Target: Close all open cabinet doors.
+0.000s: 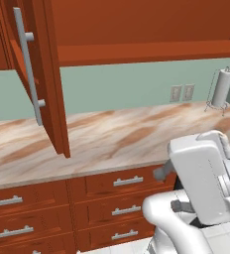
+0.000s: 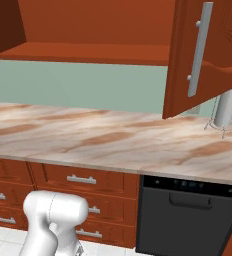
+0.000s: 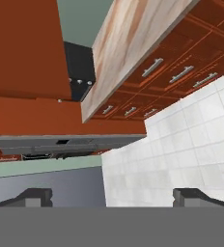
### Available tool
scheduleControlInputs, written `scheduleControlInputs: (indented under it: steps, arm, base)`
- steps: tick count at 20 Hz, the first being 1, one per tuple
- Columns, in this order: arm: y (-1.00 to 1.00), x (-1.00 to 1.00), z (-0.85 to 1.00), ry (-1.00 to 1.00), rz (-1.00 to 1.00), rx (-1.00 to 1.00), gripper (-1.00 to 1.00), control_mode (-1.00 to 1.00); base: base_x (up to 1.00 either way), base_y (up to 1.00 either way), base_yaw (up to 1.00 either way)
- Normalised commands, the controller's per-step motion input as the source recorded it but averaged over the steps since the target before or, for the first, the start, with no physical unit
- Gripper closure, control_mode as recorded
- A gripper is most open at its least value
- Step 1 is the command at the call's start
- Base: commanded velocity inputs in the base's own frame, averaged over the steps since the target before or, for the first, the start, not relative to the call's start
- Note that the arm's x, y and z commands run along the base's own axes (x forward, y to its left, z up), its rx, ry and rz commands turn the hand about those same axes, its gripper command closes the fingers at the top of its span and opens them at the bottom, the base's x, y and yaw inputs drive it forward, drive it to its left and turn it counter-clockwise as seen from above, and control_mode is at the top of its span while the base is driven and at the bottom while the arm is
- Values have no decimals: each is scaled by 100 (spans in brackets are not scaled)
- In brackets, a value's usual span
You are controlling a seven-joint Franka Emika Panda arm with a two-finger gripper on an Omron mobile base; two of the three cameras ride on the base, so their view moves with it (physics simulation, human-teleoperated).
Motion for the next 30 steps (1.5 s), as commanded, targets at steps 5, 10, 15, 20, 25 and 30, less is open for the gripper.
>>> scheduleControlInputs:
  steps: [5,10,15,20,25,30]
  arm:
    - [25,-21,0,0,3,0,-100,-100]
    - [42,-2,0,0,0,0,-100,-100]
    - [52,0,0,0,-3,0,-100,-100]
    - [58,16,2,6,-17,0,-100,-100]
    - [47,29,1,10,-23,0,-100,-100]
    - [34,33,0,10,-27,2,-100,-100]
  base:
    - [0,0,0]
    - [0,0,0]
    - [0,0,0]
    - [0,0,0]
    - [0,0,0]
    - [0,0,0]
